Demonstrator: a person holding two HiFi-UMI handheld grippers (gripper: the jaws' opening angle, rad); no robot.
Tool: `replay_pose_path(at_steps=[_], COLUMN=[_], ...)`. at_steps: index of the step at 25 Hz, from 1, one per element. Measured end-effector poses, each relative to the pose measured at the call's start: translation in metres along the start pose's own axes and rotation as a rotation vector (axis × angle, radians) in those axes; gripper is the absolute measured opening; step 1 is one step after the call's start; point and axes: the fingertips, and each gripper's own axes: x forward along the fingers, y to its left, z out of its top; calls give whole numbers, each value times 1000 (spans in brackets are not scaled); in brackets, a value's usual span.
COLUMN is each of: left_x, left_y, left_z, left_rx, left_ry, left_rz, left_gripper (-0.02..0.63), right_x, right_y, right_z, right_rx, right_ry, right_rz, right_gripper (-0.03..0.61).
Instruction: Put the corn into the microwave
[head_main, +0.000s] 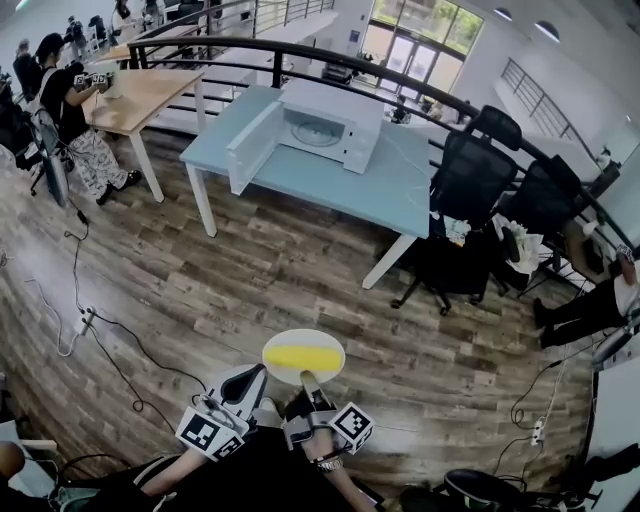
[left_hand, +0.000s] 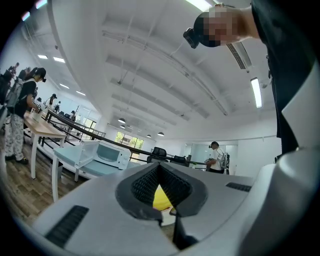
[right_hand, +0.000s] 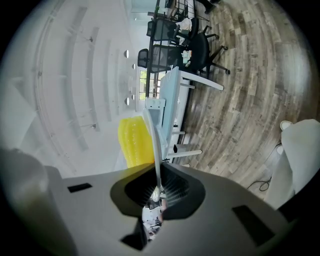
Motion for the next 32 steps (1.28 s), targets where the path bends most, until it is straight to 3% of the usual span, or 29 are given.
replay_pose_path(at_steps=[13, 27, 32], left_x=[-1, 38, 63], left_y=[32, 73, 87], left_z=[4, -2, 0], left_rx=[9, 39, 9], left_ry=[-5, 14, 25], left_rz=[42, 49, 55], left_gripper=[3, 3, 3], right_x=[29, 84, 108], right_y=[4, 10, 13], right_z=[0, 26, 41], right_rx=[-11, -9, -2], right_ry=[-4, 0, -4], right_rz=[17, 31, 30], right_gripper=[23, 23, 23])
